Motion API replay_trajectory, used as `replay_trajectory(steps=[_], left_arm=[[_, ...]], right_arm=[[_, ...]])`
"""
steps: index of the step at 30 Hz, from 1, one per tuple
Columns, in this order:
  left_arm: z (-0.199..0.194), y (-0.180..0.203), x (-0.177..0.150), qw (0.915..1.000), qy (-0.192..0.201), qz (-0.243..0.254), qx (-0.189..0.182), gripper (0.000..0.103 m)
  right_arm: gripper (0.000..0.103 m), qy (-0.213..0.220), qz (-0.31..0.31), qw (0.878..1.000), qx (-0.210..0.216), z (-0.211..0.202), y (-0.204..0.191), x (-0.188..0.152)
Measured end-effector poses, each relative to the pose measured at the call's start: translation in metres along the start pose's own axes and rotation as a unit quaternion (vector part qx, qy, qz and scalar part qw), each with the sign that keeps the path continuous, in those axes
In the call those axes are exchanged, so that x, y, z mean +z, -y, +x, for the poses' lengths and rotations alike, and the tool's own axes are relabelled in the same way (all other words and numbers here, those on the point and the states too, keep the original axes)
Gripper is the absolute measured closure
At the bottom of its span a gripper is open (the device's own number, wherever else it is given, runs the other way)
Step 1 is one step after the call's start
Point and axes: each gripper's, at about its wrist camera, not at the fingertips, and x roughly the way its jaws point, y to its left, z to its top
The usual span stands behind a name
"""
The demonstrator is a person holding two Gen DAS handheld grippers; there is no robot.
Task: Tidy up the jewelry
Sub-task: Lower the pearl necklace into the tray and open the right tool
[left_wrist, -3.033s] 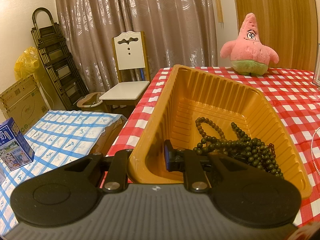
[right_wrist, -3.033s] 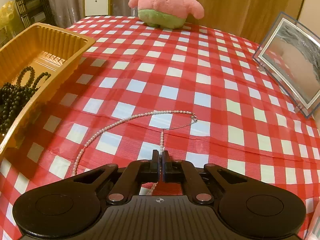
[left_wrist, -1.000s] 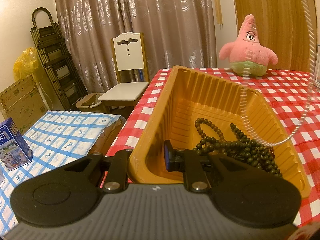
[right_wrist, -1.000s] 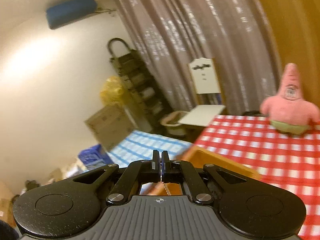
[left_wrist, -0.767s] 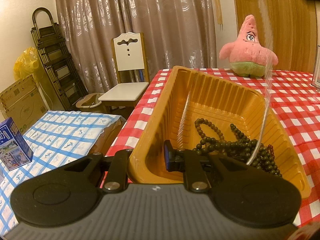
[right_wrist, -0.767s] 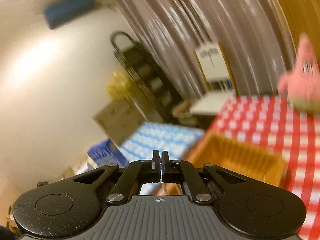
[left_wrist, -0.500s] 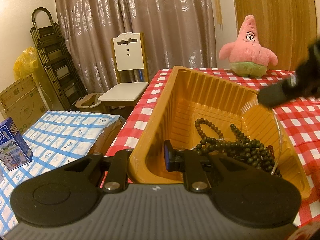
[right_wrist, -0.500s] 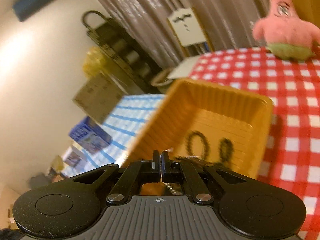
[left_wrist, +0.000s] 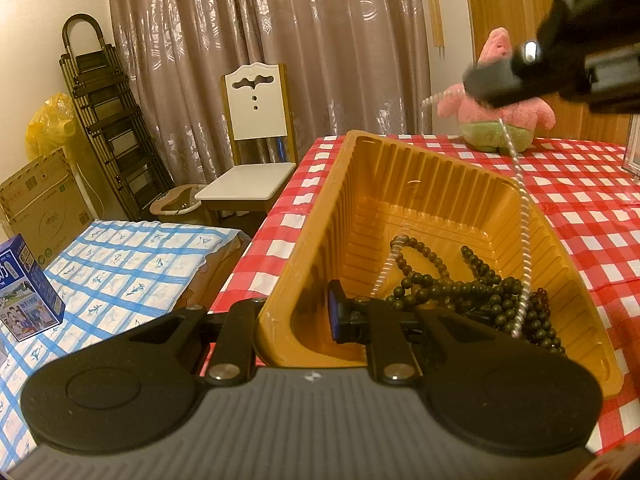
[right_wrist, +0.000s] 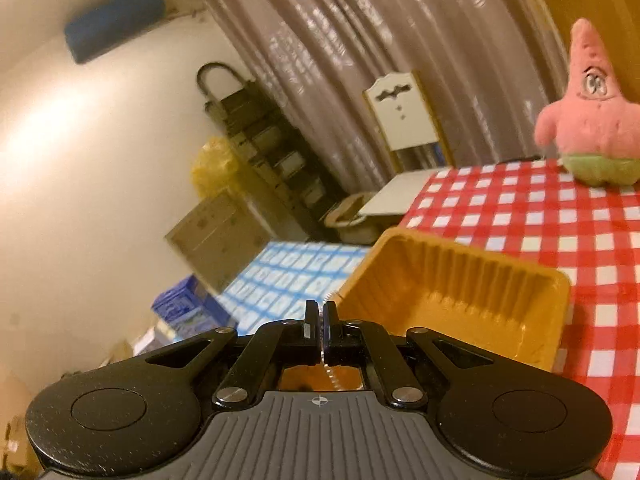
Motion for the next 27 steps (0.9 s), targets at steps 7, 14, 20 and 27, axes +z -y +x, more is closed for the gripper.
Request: replay_trajectory(steps=[7,14,20,27], left_arm=[[0.0,0.0,0.0,1.0,-0.001,0.0,0.0,0.087],[0.001,0.0,-0.002,1.0,-0.003,-0.002,-0.001,0.087],[0.002,-0.001,-0.001,1.0,-0.004,-0.003,-0.001,0.087],[0.009,-0.008,-0.003,0.9995,-0.021,-0.021,-0.01,0.086]], right_arm=[[0.102,-0.101,0.011,0.989,-0.111,0.025,0.032,-0.036],[0.051,-0.124,0.001,0.981,-0.148,0.017,0.041,-0.046],[0.043,-0.104,0.016,0.982,-0.155,-0.001,0.038,-0.043],[0.043,-0.099,0.037,0.979,-0.174,-0.015,0.048,-0.047]])
